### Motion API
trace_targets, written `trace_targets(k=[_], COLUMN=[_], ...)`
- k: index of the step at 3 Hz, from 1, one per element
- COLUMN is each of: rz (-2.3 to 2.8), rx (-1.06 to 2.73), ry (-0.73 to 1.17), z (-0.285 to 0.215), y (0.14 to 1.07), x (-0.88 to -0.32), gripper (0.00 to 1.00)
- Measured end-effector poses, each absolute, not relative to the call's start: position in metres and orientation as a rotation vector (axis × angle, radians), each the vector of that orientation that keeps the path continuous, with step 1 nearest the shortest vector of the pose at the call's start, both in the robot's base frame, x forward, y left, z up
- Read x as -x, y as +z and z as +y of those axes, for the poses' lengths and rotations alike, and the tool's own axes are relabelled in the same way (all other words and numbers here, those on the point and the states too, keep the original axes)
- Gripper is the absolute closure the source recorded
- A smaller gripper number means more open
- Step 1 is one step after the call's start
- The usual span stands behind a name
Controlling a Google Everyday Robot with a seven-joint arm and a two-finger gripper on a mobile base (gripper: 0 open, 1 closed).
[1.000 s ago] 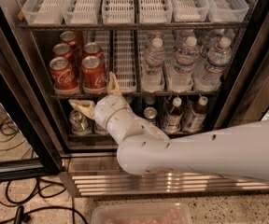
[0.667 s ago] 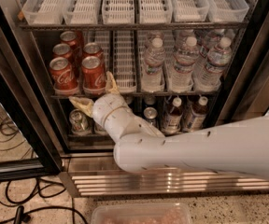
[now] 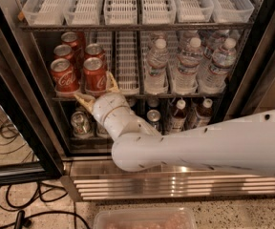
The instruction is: Pick coke can from middle shelf of fridge
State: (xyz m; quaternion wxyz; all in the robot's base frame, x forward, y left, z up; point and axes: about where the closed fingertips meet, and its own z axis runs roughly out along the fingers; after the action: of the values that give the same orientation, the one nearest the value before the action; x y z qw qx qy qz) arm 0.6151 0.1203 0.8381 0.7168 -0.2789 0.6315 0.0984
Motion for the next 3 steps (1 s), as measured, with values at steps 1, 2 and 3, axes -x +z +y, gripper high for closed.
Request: trace_targets(k=[1,2,3], rz=[1.404,1.41,1.414], rx=[0.594,0.577,0.547], ry=[0.186,0.162,0.135], z=[0.116,0.11,0.109], y=[0.838,0.837,0.841], x=[-0.623,-0.629,-0.644], gripper=[0.35,0.35,0.35])
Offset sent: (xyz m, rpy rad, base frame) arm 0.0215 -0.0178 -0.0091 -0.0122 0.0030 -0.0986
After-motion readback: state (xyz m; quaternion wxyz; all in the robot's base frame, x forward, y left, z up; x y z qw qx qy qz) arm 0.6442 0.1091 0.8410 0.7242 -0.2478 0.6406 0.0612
